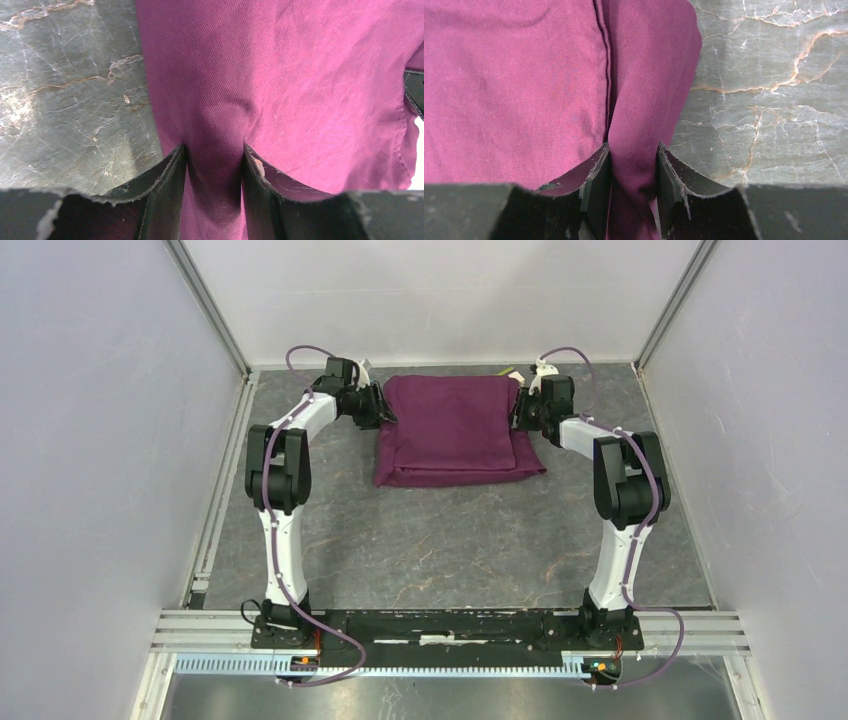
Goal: Open and lay out the surgical kit
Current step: Move the surgical kit at the center of the board.
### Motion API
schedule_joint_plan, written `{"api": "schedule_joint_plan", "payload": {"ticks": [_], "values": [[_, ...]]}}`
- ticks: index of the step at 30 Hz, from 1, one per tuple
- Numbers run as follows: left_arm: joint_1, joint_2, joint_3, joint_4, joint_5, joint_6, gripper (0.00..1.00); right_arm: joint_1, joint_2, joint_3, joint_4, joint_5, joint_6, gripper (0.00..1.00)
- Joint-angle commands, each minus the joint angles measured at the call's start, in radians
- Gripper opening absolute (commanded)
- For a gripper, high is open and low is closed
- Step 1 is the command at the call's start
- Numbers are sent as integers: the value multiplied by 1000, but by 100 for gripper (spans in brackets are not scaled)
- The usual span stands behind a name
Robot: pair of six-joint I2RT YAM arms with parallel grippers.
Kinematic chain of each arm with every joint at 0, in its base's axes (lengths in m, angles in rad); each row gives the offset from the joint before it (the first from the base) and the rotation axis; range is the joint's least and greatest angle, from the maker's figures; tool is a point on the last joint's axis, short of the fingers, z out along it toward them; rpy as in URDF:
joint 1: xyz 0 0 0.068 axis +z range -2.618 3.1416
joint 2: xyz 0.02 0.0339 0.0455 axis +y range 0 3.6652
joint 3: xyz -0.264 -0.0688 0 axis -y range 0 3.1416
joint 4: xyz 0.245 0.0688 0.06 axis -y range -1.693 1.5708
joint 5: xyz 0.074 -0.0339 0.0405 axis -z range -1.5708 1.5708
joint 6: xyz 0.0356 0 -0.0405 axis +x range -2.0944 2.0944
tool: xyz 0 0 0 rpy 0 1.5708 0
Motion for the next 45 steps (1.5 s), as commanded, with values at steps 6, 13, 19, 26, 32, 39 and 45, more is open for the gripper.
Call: {"api": "schedule_joint_plan", "payload": {"ticks": [6, 13, 19, 26, 32, 39, 45], "values": [[-27, 16, 73, 57, 63, -47, 51, 29, 36, 45, -42, -72, -44, 42], [-31, 45, 123, 41, 72, -48, 51, 28, 20, 40, -47, -60, -56, 42], [-60, 53, 138, 41, 73, -50, 50, 14, 5, 37, -47, -58, -61, 43], [-67, 58, 158, 34, 50, -45, 51, 14, 23, 64, -58, -80, -71, 44], [-67, 66, 179, 23, 36, -39, 51, 15, 55, 102, -66, -105, -64, 44], [-67, 60, 186, 20, 33, -34, 53, 14, 78, 160, -88, -127, -73, 44], [-59, 28, 178, 11, 29, -12, 61, 13, 55, 160, -102, -126, -105, 50]]}}
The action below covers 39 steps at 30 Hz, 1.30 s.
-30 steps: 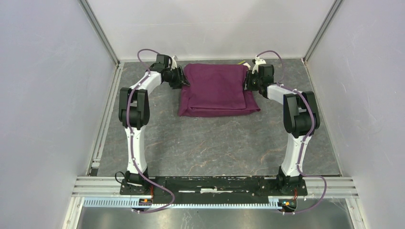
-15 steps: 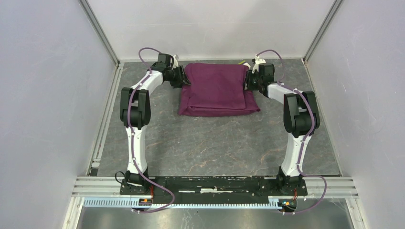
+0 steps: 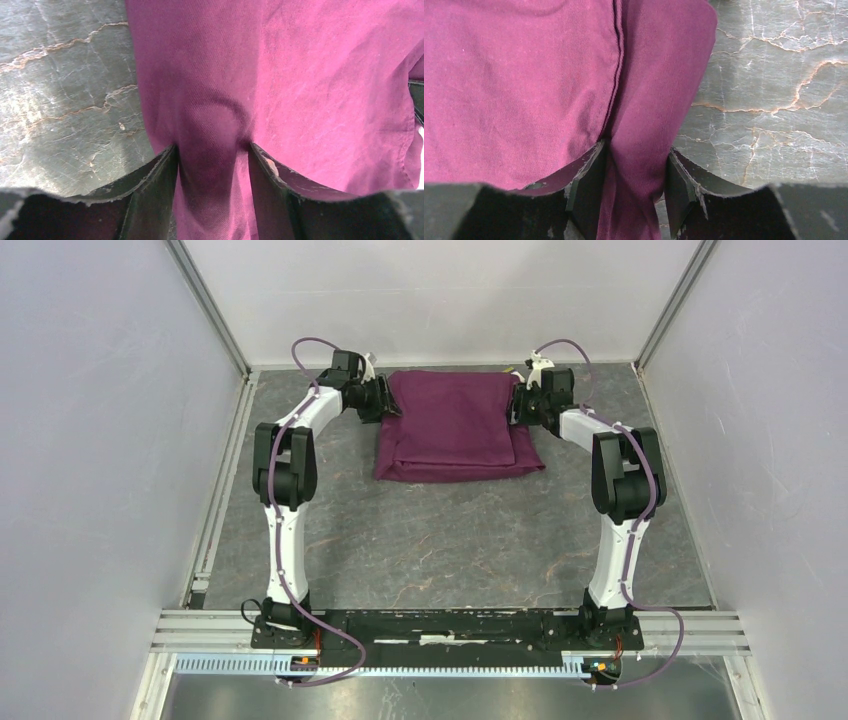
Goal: Open and lay out the surgical kit
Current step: Move the surgical kit at the center of the board, then open the surgical kit at the center of the board.
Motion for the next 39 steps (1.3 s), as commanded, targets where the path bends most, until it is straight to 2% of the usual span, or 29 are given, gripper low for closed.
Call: {"api": "schedule_joint_plan", "payload": {"ticks": [1, 4, 10, 12, 13, 18, 22, 26, 31, 39], "values": [[-35, -51, 39, 70, 80, -10, 64, 22, -17, 28, 7, -79, -37, 52], [-4, -110, 2, 114, 97, -12, 77, 16, -79, 1, 11, -71, -60, 60], [51, -267, -56, 150, 96, 48, 90, -16, -249, -79, 27, -102, -84, 88], [50, -325, -77, 143, 100, 97, 99, -28, -314, -112, 31, -103, -97, 93], [48, -349, -91, 138, 109, 117, 100, -34, -348, -134, 35, -107, -106, 94], [-24, -432, -102, 23, 114, 307, 100, -61, -538, -259, 27, -110, -229, 94], [-153, -434, -80, -77, 79, 469, 98, -103, -683, -380, -1, -121, -313, 93], [-299, -426, -83, -98, 50, 613, 92, -191, -791, -488, -54, -188, -352, 92], [-455, -327, -13, -81, 44, 660, 88, -305, -881, -593, -130, -281, -368, 91], [-568, -89, 186, -121, 32, 699, 83, -375, -963, -715, -172, -323, -418, 89]]}}
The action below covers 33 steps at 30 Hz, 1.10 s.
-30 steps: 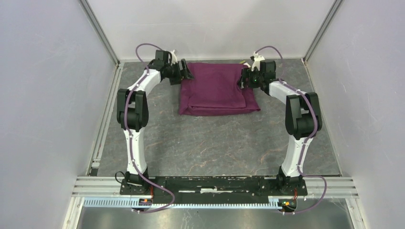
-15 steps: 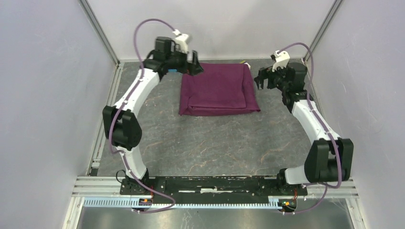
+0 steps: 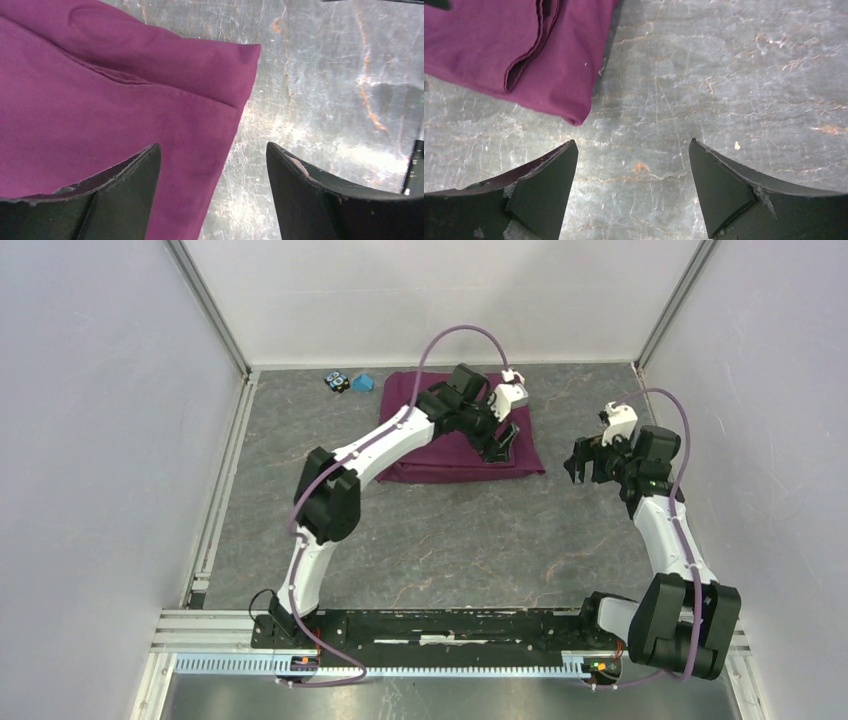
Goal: Open and lay out the surgical kit
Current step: Open the surgical kit at the center of the board.
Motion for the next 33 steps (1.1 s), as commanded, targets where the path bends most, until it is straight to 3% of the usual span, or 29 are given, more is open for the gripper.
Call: {"api": "schedule_joint_plan", "payload": {"ticks": [1, 10, 17, 24, 29, 31, 33], "values": [[-31, 88, 111, -21, -30, 75, 83, -22, -62, -54, 1, -51, -45, 89], [-58, 154, 130, -24, -54, 84, 75, -83, -39, -73, 15, -135, -26, 87], [-58, 164, 128, -22, -65, 85, 53, -114, -27, -90, 27, -173, -13, 86], [-58, 175, 130, -21, -74, 75, 41, -130, -28, -98, 33, -185, -8, 86], [-58, 171, 142, -23, -72, 55, 20, -137, -23, -101, 34, -191, -8, 86], [-57, 166, 156, -30, -70, 35, 5, -139, -21, -101, 34, -193, -8, 86], [-54, 151, 162, -28, -79, 6, 2, -139, -19, -101, 34, -193, -7, 85]]}}
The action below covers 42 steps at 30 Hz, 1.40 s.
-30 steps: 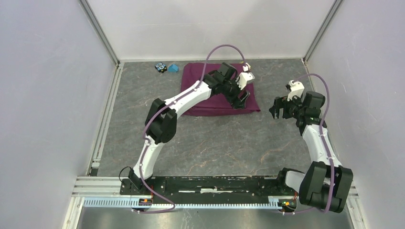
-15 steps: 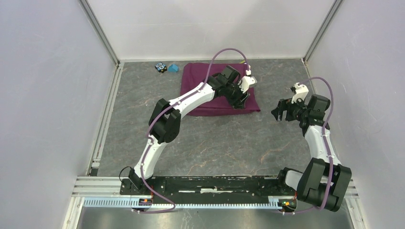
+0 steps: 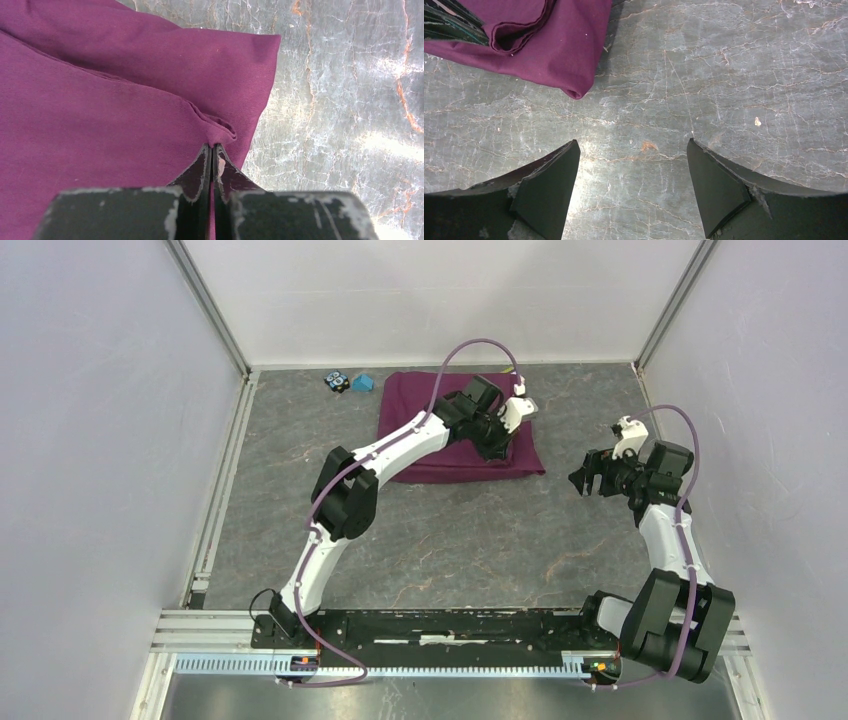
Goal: Open and lay out the surgical kit
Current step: Open the surgical kit at the center of the board.
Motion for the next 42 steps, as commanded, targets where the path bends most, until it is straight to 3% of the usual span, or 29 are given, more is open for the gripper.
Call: {"api": "schedule_joint_plan", "payload": {"ticks": [1, 8, 15, 21, 28, 30, 31, 32, 33, 34, 36, 42], "values": [[1, -22, 59, 14, -18, -54, 2, -8, 7, -1, 44, -23, 6, 85], [130, -251, -80, 151, -80, -281, 2, -9, -32, -3, 41, -1, -10, 85], [468, -602, -413, 275, -44, -437, 2, -7, -32, -2, 42, 1, -11, 84], [855, -923, -772, 332, -54, -364, 2, -7, -27, -9, 40, 0, -15, 84], [1211, -1079, -1076, 392, -373, -145, 2, -7, -9, -9, 34, -23, -19, 84], [1299, -1068, -1126, 414, -413, -106, 12, -3, -8, -4, 25, -29, -26, 84], [1339, -1055, -1141, 419, -453, -84, 32, 1, -9, 2, 21, -27, -31, 84], [1367, -1045, -1159, 430, -459, -71, 65, 11, -11, 7, 16, -24, -37, 84], [1396, -1033, -1175, 442, -463, -61, 82, 23, -13, 11, 15, -17, -45, 84], [1415, -1023, -1185, 454, -467, -57, 92, 45, -16, 19, 13, -4, -55, 84], [1436, -1009, -1187, 464, -460, -52, 100, 108, -25, 40, 11, 27, -89, 84], [1439, -1018, -1080, 395, -370, -110, 100, 427, 22, 181, 5, 161, -195, 85]]}}
